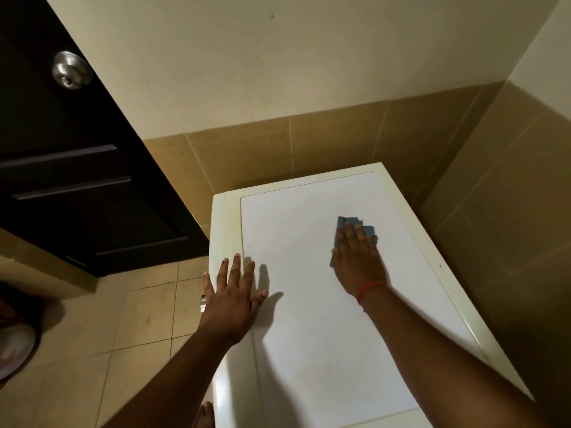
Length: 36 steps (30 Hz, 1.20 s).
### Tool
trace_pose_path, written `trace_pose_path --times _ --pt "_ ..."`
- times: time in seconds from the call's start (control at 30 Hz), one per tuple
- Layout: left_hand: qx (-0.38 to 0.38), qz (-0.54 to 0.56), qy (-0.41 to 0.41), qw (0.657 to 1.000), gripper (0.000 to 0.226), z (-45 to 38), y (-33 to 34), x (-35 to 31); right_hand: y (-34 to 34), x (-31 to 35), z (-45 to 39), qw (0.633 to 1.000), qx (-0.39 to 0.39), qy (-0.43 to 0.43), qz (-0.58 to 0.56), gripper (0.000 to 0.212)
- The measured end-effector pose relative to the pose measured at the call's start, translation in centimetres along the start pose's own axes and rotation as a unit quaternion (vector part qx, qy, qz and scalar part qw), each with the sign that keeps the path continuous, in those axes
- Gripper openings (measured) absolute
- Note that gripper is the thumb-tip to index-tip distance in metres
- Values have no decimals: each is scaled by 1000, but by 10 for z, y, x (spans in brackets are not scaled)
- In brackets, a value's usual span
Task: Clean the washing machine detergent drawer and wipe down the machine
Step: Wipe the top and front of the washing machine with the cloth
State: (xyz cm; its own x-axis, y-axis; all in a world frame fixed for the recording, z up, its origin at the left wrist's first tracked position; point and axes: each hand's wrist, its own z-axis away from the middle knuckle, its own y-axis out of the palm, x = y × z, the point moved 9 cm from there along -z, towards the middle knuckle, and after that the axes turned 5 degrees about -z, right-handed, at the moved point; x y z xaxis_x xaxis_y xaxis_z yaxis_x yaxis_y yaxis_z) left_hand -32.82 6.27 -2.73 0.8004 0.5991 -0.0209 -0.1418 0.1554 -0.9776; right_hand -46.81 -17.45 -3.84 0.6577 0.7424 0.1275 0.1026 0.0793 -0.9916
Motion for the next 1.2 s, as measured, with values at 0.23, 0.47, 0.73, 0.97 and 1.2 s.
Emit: trace_pose_path --times 0.23,0.47,0.73,0.97,1.2 --pt "-5 -27 10 1000 86 -7 2 -22 -6 -38 12 1000 -11 -4 -11 59" --pt "-17 -27 35 999 83 -15 -4 -46 -15 -81 16 1000 -24 -1 1 60" --pt "-19 -31 50 998 85 -16 -4 -60 -19 -138 12 997 -21 69 24 61" --pt "-17 -45 52 997 84 -11 -7 -68 -14 -138 9 999 16 12 48 59" --pt "-15 -42 40 998 80 -3 -10 -60 -6 -86 13 994 19 -94 49 57"
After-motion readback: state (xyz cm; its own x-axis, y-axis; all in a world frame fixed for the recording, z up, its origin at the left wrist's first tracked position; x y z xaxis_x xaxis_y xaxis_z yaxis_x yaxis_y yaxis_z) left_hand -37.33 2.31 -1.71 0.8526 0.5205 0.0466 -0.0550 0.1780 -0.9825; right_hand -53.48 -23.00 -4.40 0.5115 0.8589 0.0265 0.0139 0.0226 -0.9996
